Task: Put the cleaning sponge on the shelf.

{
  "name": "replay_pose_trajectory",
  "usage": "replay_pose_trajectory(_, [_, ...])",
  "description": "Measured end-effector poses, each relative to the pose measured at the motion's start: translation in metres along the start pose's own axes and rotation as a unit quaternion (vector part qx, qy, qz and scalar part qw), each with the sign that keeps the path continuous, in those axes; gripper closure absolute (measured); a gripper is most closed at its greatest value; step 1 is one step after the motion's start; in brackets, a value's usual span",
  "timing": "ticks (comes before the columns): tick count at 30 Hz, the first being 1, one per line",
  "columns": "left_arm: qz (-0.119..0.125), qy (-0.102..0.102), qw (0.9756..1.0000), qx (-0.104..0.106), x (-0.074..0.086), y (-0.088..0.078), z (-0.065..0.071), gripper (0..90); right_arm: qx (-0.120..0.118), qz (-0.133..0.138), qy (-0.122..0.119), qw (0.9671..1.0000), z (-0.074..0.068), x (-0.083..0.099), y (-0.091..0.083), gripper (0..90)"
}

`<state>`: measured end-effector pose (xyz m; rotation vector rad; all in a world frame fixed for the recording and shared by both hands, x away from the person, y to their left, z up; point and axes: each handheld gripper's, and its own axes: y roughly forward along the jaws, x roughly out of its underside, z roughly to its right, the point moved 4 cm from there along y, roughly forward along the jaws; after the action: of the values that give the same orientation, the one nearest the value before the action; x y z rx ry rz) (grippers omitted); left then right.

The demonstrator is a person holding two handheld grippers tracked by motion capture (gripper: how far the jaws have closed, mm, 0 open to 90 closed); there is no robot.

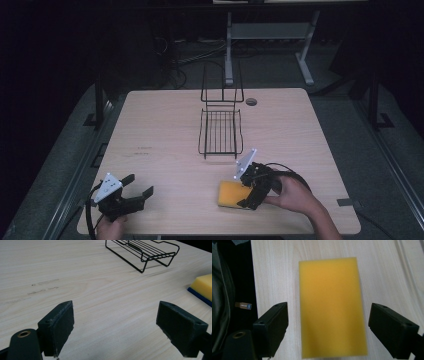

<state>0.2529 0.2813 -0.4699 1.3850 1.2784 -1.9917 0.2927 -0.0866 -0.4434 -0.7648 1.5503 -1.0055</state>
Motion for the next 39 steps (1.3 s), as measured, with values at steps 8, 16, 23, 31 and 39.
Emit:
replay_pose_trajectory(8, [0.002,0.001,1.0,0.004,0.0,0.0,0.001,14.0,-0.001,-0.007,0.005,1.0,0.001,-0.003,0.008,15.8])
replay_pose_trajectory(16, [0.001,0.002,1.0,0.006,0.0,0.001,0.002,14.1,-0.005,-0.02,0.001,0.9998,0.003,-0.003,0.017,15.8])
replay_pose_trajectory(23, [-0.001,0.0,1.0,0.004,0.0,0.001,0.002,14.0,-0.004,-0.027,0.001,0.9996,0.004,-0.002,0.021,15.8])
replay_pose_trajectory(31, [0.001,0.0,1.0,0.007,0.0,0.0,0.003,14.0,0.001,-0.042,-0.003,0.9991,0.004,-0.002,0.028,15.8])
replay_pose_trajectory(39, [-0.001,0.003,1.0,0.006,0.0,0.001,0.002,14.1,0.001,-0.051,-0.004,0.9987,0.004,-0.002,0.034,15.8])
